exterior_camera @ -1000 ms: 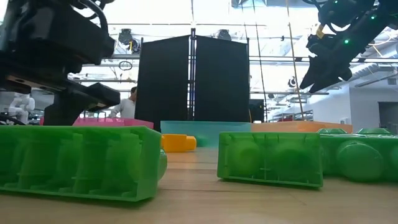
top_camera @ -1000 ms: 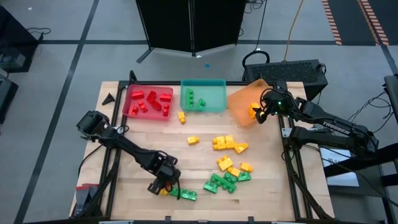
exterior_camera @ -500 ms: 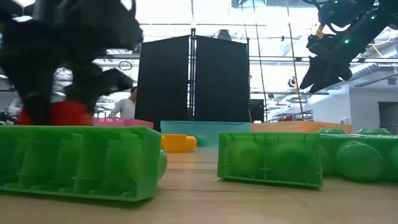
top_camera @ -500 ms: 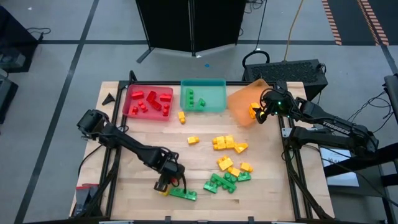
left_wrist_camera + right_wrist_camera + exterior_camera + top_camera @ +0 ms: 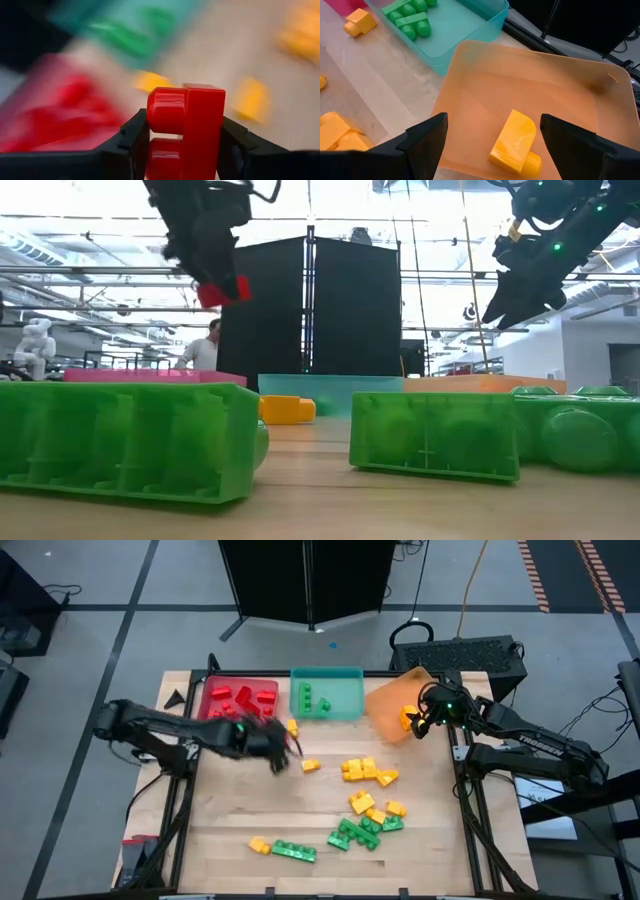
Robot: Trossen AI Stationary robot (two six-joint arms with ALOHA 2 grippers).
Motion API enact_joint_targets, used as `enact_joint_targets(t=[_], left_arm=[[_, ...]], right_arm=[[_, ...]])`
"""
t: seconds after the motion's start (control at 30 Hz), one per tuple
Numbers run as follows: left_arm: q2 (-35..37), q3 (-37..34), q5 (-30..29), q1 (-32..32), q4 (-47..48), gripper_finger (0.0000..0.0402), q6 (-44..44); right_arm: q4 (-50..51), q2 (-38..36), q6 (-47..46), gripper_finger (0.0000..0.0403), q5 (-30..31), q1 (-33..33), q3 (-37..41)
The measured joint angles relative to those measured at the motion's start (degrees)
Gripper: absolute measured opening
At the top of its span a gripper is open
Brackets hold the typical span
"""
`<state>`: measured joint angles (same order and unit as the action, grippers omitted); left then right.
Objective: Sort blocks
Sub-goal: Put the red game piece into the red bin
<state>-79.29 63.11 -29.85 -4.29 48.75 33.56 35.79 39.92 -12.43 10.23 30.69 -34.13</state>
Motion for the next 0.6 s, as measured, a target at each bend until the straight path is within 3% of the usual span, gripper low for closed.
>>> enact_joint_targets(t=[0.1,0.23,0.6], left_arm=[[5.04,-0.33,-9.45,5.35,3.48,0.0164,4.9],[10.1,-2.51,-15.91,12.02,3.14,0.0164,5.13],[12.43,-16.43,-14.44,25.4,-4.03,0.0164,8.78]], right_arm=[[-0.17,0.02,-0.04,0.0315,-0.01,-0.01,0.0],[-0.42,0.02,-0.14,0.0315,0.17,0.01,0.0],[-0.5,0.01,-0.19,0.0315,0.21,-0.01,0.0]])
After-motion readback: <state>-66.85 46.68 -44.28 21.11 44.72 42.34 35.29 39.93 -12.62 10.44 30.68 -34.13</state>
